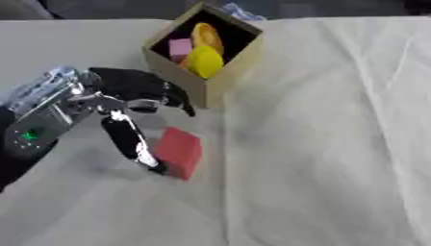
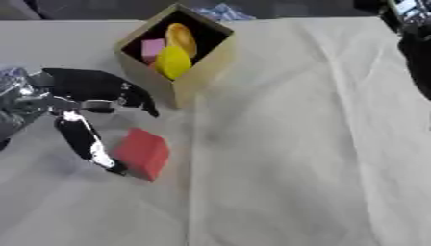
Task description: Pick up objects on the table and place them in the box.
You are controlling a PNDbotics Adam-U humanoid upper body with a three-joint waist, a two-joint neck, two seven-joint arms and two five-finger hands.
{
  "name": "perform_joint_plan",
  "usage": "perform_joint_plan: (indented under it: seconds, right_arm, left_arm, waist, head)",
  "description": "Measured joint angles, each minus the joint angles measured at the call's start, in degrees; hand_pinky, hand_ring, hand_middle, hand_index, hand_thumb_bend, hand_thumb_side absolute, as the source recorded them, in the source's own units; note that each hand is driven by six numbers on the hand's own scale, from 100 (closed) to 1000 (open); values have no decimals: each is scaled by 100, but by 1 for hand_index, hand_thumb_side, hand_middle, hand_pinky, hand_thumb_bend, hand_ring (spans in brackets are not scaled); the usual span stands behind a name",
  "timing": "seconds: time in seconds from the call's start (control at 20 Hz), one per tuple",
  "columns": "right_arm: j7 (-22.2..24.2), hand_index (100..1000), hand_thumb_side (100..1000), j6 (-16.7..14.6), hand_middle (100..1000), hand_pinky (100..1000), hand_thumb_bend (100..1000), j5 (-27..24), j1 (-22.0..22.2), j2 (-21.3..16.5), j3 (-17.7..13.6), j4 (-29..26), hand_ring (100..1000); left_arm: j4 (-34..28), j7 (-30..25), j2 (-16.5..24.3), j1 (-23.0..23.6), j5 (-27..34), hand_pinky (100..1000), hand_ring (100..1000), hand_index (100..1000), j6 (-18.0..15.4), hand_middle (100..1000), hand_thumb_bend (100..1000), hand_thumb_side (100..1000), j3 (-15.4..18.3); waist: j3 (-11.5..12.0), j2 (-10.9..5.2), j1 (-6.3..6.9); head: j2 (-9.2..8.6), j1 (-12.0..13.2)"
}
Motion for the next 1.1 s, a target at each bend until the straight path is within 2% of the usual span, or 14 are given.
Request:
perform_joint_plan:
  seconds: [0.1,0.15,0.35,0.45,0.5,0.6,0.7,0.9,1.1]
  right_arm:
    - [-2,844,719,0,681,888,100,0,0,0,-1,0,861]
    - [-4,844,719,-1,681,888,100,-1,-1,1,-1,0,861]
    - [-23,844,717,-5,681,888,100,-1,-1,1,-16,0,861]
    - [-34,844,715,-9,682,888,100,-1,-1,1,-29,0,861]
    - [-39,844,715,-12,682,888,100,-1,-1,2,-34,0,861]
    - [-50,844,713,-20,682,888,100,-1,-1,7,-35,0,861]
    - [-57,844,714,-25,682,888,100,-1,-1,20,-35,0,861]
    - [-70,843,713,-37,682,888,100,-2,7,50,-38,0,861]
    - [-81,843,710,-43,683,888,100,-2,31,50,-39,0,861]
  left_arm:
    - [144,10,-63,0,-29,831,767,867,-49,731,617,514,-8]
    - [206,9,-88,0,-41,811,739,840,-79,690,562,490,-22]
    - [271,-50,-125,25,-24,765,674,771,-207,620,387,439,-62]
    - [234,-91,-125,32,20,749,656,748,-247,600,337,374,-64]
    - [205,-109,-125,33,42,746,651,741,-256,594,332,370,-63]
    - [157,-143,-125,38,61,723,615,701,-258,555,265,318,-61]
    - [143,-178,-125,40,68,716,604,683,-252,536,219,304,-61]
    - [21,-187,-124,77,99,720,607,689,-236,540,203,282,-5]
    - [-472,-38,15,-35,209,721,614,694,-145,548,215,229,324]
  waist:
    - [-4,2,-1]
    - [-5,5,-2]
    - [-8,11,-1]
    - [-8,11,-1]
    - [-8,11,0]
    - [-8,10,0]
    - [-15,6,-2]
    - [-32,-3,-9]
    - [-3,-27,-4]
  head:
    - [-1,4]
    - [-1,5]
    - [-1,6]
    - [-1,6]
    - [-1,6]
    - [-1,6]
    - [-1,8]
    - [-1,7]
    - [-1,-3]
